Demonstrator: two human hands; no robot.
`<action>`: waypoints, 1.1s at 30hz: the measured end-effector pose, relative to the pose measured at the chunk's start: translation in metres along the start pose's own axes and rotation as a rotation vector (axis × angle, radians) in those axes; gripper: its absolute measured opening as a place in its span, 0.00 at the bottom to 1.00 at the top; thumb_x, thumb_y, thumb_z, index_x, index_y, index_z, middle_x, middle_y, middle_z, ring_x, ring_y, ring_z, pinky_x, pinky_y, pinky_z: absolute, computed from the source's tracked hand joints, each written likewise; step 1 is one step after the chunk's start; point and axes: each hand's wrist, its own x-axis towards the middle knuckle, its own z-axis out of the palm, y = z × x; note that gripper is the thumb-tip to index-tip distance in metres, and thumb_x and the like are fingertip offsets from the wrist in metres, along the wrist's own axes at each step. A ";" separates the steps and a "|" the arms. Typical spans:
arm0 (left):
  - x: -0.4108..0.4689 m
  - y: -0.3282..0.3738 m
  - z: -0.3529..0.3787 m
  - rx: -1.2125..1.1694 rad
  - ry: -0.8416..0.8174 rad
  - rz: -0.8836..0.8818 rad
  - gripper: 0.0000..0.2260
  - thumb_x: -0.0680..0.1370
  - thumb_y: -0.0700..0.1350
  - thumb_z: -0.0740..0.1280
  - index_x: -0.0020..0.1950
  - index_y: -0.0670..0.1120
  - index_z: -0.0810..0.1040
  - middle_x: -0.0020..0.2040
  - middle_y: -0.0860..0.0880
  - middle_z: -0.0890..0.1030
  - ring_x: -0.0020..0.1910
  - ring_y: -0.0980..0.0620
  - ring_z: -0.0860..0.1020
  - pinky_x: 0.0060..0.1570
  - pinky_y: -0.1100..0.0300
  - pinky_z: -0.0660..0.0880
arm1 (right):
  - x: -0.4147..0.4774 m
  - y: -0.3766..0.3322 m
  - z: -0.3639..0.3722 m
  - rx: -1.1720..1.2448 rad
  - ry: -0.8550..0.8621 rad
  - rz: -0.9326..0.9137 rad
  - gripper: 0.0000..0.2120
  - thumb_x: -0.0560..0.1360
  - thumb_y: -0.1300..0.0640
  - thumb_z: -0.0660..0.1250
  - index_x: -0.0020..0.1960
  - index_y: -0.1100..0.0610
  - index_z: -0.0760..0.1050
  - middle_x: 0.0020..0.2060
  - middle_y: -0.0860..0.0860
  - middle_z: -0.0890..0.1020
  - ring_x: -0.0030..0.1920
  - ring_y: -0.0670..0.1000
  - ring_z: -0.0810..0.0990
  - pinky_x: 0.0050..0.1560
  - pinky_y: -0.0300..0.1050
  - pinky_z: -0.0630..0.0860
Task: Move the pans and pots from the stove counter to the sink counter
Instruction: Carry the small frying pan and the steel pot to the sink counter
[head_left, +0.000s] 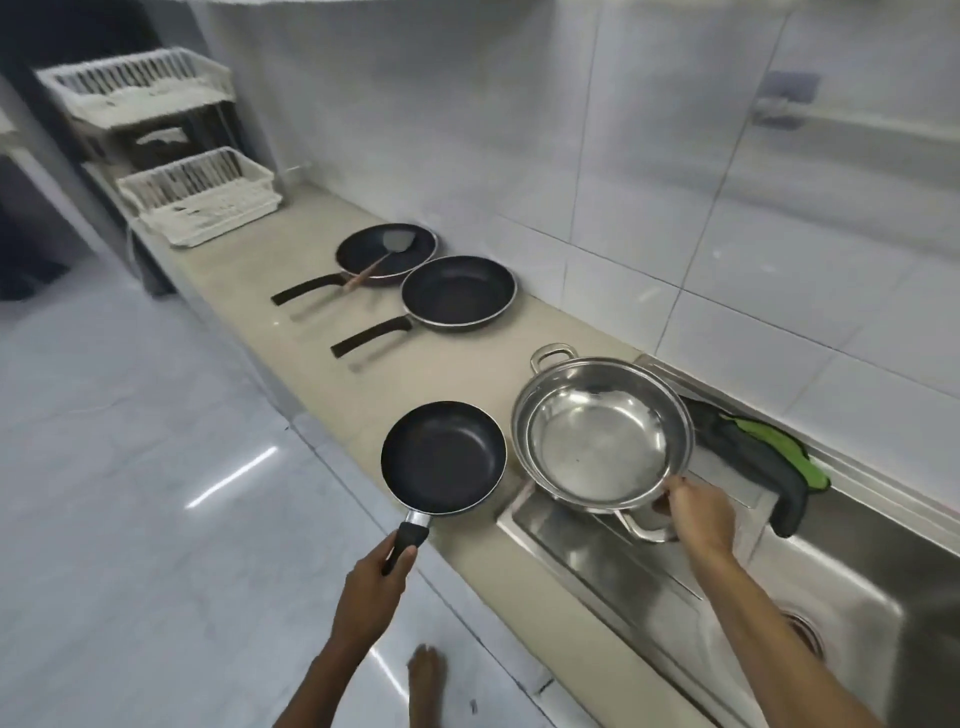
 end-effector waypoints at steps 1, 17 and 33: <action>0.022 -0.001 -0.008 0.022 -0.030 0.032 0.10 0.81 0.55 0.64 0.61 0.67 0.77 0.27 0.52 0.74 0.27 0.58 0.72 0.33 0.58 0.71 | 0.006 -0.009 0.010 0.009 0.019 0.012 0.13 0.73 0.52 0.65 0.36 0.57 0.84 0.35 0.54 0.88 0.40 0.63 0.85 0.52 0.63 0.82; 0.284 0.004 -0.095 0.105 -0.449 0.212 0.09 0.79 0.62 0.63 0.57 0.73 0.76 0.52 0.78 0.79 0.56 0.63 0.79 0.57 0.62 0.74 | 0.069 -0.113 0.150 0.146 0.252 0.270 0.14 0.75 0.56 0.65 0.43 0.63 0.87 0.34 0.56 0.88 0.33 0.58 0.86 0.37 0.43 0.78; 0.345 -0.003 -0.082 0.118 -0.438 0.193 0.17 0.81 0.52 0.67 0.70 0.58 0.78 0.50 0.50 0.87 0.55 0.47 0.82 0.47 0.63 0.75 | 0.140 -0.139 0.178 0.203 0.258 0.282 0.12 0.72 0.56 0.68 0.38 0.63 0.85 0.36 0.60 0.88 0.40 0.66 0.86 0.54 0.63 0.83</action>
